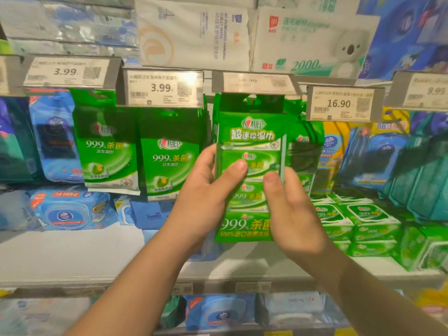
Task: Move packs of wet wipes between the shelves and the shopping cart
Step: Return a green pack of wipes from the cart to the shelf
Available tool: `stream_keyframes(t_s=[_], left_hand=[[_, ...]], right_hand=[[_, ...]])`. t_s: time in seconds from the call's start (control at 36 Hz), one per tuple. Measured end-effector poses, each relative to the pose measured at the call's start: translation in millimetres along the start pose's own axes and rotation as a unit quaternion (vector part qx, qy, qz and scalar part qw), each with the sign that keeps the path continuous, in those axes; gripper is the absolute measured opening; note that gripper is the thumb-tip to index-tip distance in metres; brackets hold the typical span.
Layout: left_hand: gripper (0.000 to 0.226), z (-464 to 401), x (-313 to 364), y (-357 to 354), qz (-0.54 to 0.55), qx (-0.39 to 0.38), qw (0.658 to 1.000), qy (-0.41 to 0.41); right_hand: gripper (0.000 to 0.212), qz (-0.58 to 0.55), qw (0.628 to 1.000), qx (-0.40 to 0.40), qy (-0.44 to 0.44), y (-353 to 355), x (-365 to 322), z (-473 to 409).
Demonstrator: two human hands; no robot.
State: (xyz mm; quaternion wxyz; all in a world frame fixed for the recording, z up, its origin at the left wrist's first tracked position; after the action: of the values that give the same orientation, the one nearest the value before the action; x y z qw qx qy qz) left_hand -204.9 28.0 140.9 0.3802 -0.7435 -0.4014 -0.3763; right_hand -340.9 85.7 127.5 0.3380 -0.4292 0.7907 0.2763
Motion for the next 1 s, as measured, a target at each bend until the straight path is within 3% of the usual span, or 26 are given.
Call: stream_keyframes(t_s=[0.11,0.19,0.36,0.47,0.56,0.64,0.72,0.83,0.89,1.0], left_hand=[[0.037,-9,0,-3,-0.010,0.013,0.999,0.030],[0.028,-13,-8,1,-0.031,0.027,0.998,0.051],[0.042,-3,-26,12,-0.077,0.049,0.995,0.047],[0.041,7,-44,20,-0.140,0.072,0.987,0.040],[0.035,9,-49,21,-0.239,0.090,0.967,-0.009],[0.051,3,-46,17,-0.337,0.103,0.933,-0.067],[0.072,-4,-45,12,-0.405,0.128,0.902,-0.077],[0.062,-7,-47,5,-0.420,0.130,0.897,-0.047],[0.062,-8,-49,4,-0.424,0.131,0.895,-0.041],[0.066,-8,-52,3,-0.446,0.130,0.885,-0.038]], right_hand=[[0.055,0.048,0.997,0.013,-0.052,0,1,-11],[0.051,0.055,0.995,0.020,-0.080,-3,6,-13],[0.034,0.010,0.990,-0.001,-0.142,-13,24,-5],[0.050,0.002,0.988,-0.008,-0.153,-20,36,-1],[0.031,-0.008,0.987,-0.005,-0.161,-25,47,-4],[0.011,0.020,0.986,0.013,-0.166,-29,49,-11],[0.035,0.047,0.983,0.041,-0.170,-31,53,-18],[0.065,0.047,0.980,0.075,-0.181,-33,60,-24],[0.060,0.054,0.980,0.084,-0.173,-34,62,-24],[0.032,0.063,0.979,0.119,-0.152,-37,62,-25]])
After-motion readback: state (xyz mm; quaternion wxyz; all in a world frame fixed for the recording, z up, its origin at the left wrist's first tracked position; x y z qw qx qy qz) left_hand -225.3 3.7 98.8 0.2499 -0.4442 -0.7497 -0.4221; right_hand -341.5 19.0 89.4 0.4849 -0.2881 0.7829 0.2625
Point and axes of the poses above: each hand's wrist, its own z-axis away from the middle knuckle, its own y-axis out of the back of the hand, x = y × z, the point moved 2 cm from there along -z, towards the middle knuckle, and after that the axes turned 7 degrees about x, right-handed, at the moved point
